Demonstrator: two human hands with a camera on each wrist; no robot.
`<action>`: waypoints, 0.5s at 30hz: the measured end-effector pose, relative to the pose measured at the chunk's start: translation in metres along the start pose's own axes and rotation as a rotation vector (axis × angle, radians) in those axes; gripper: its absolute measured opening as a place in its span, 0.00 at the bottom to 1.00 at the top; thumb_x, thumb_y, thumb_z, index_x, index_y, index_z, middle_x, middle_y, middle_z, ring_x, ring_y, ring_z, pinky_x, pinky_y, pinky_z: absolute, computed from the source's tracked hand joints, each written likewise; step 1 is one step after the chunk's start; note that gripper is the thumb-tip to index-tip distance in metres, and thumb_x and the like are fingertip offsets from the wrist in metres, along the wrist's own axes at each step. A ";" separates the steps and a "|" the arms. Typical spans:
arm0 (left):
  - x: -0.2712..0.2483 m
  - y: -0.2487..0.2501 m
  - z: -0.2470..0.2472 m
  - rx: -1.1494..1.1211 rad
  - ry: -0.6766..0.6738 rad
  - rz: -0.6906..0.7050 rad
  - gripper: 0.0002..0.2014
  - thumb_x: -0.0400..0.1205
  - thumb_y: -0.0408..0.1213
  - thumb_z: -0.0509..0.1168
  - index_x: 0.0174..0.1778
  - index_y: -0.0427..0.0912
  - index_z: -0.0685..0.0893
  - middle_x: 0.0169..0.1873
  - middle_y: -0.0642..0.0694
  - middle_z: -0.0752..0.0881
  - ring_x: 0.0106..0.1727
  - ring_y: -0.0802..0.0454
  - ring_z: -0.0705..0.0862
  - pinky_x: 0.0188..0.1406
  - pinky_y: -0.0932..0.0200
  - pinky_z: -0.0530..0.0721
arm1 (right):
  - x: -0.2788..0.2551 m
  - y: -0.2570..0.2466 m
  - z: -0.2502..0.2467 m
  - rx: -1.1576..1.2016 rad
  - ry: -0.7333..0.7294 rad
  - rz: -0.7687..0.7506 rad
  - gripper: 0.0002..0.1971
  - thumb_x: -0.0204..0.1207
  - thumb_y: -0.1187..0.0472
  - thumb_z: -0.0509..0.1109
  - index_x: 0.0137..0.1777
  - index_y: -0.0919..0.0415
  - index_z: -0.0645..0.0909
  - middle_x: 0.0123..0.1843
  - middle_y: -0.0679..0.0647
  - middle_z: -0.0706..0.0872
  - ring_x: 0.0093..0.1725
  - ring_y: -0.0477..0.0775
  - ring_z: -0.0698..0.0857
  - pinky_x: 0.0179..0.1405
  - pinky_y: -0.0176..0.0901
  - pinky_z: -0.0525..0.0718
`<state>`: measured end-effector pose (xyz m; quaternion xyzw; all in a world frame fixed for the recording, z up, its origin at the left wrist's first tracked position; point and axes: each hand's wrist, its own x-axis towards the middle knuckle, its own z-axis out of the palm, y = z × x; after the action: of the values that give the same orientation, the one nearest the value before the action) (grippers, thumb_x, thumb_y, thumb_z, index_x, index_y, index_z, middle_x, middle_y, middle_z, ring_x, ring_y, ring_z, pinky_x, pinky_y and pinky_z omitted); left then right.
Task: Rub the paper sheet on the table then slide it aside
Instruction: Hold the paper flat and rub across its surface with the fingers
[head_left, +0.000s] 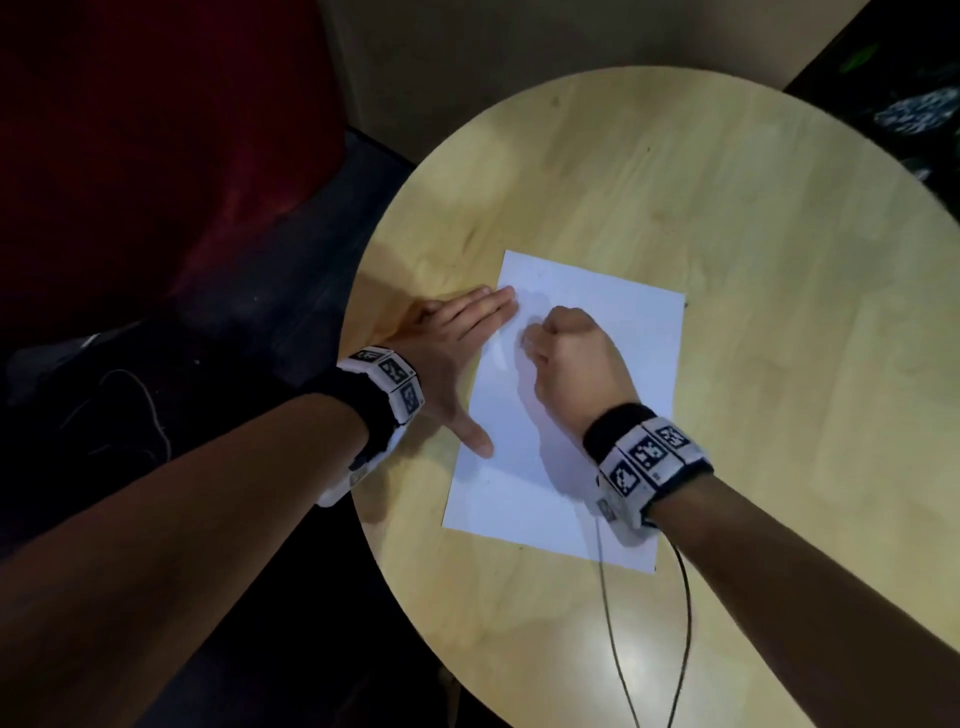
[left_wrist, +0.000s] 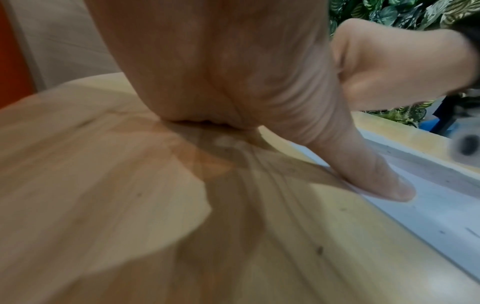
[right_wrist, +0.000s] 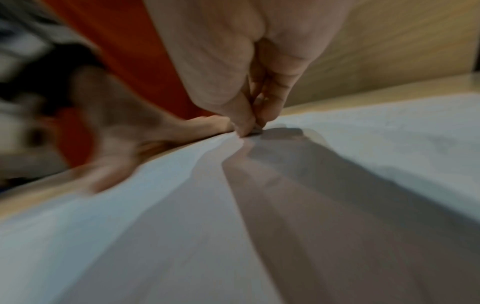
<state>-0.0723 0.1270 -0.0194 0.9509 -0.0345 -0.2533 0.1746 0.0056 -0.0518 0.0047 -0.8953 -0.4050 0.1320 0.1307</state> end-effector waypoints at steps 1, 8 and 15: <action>0.000 0.000 0.000 0.000 0.003 -0.001 0.80 0.52 0.83 0.73 0.89 0.53 0.33 0.87 0.59 0.30 0.87 0.60 0.29 0.83 0.53 0.37 | -0.014 -0.004 0.005 -0.012 -0.029 -0.018 0.07 0.70 0.73 0.67 0.46 0.66 0.84 0.43 0.61 0.80 0.44 0.64 0.80 0.34 0.48 0.81; -0.002 0.001 0.001 0.029 0.029 -0.020 0.79 0.50 0.85 0.71 0.89 0.55 0.33 0.87 0.60 0.31 0.88 0.59 0.33 0.85 0.46 0.46 | -0.104 -0.013 0.010 0.069 -0.119 -0.234 0.16 0.55 0.75 0.78 0.42 0.60 0.87 0.43 0.52 0.84 0.47 0.51 0.79 0.34 0.36 0.84; 0.000 0.001 0.000 0.014 0.000 -0.017 0.80 0.52 0.83 0.73 0.89 0.54 0.33 0.87 0.60 0.29 0.87 0.60 0.30 0.82 0.54 0.39 | -0.022 -0.002 0.003 -0.036 -0.035 -0.067 0.08 0.67 0.74 0.70 0.44 0.65 0.85 0.41 0.60 0.80 0.42 0.64 0.81 0.31 0.49 0.82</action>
<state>-0.0721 0.1260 -0.0188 0.9523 -0.0285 -0.2547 0.1657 -0.0111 -0.0665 0.0055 -0.8809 -0.4393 0.1359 0.1120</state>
